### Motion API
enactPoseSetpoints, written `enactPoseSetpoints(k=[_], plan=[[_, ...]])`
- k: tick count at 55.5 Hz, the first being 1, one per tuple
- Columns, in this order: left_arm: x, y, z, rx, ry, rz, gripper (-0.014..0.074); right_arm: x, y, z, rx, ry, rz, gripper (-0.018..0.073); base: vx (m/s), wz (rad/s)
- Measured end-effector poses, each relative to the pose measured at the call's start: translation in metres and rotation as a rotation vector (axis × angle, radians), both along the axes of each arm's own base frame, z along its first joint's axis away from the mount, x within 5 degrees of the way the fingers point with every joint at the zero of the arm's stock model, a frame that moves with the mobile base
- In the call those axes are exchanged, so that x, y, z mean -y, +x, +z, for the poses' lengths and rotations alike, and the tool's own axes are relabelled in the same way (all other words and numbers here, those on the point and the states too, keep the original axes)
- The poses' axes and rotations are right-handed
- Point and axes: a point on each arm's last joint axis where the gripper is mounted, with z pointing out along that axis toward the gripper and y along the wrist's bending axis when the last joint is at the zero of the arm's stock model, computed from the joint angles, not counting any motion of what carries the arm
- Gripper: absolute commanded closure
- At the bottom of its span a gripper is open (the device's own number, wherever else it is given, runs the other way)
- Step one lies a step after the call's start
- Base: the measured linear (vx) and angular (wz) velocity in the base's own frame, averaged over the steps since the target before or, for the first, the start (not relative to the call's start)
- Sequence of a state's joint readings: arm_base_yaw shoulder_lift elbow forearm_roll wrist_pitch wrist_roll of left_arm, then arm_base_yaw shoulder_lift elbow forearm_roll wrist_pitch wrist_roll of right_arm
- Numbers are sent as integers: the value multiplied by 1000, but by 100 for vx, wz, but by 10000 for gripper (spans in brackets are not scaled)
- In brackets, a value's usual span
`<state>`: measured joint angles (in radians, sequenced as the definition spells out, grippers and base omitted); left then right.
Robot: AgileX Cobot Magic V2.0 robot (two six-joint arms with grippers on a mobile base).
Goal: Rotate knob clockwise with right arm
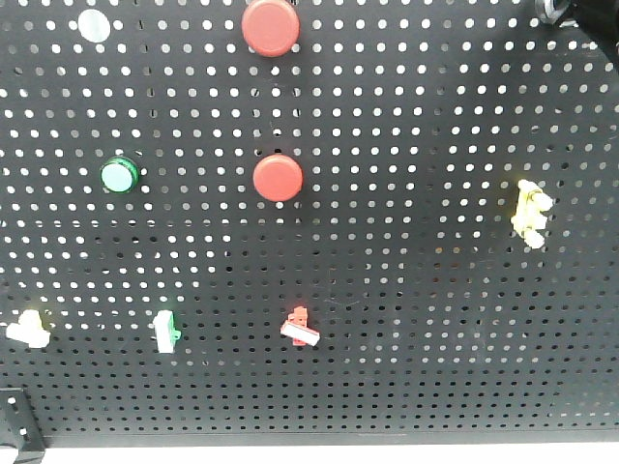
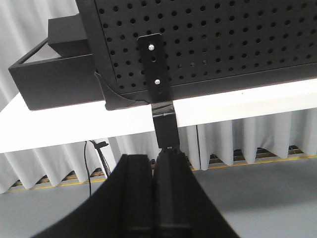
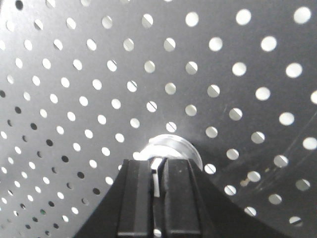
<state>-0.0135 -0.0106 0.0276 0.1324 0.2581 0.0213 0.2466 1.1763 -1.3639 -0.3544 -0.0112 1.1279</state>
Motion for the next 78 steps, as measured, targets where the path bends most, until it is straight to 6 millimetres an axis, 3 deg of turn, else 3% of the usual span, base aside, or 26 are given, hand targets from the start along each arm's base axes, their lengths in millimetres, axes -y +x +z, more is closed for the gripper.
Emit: enactPoseSetpoints(k=[12,19,30,46,53,67,78], plan=[[0,0,0,0,0,0,603,0,-1,1,10,23,12,167,0,0],[0,0,0,0,0,0,603,0,-4,4,25,33,17,99,0,0],[0,0,0,0,0,0,603,7,-27,1,20,24,4,103,0,0],[0,0,0,0,0,0,603,27,-104,-48,12,-24,-14,139,0,0],[0,0,0,0,0,0,603,33,-128,-62,27,-24,-16,154,0,0],[0,0,0,0,0,0,603,39,-150,-74,39,-18,-25,171,0,0],[0,0,0,0,0,0,603,40,-152,-73,46,-16,-25,174,0,0]])
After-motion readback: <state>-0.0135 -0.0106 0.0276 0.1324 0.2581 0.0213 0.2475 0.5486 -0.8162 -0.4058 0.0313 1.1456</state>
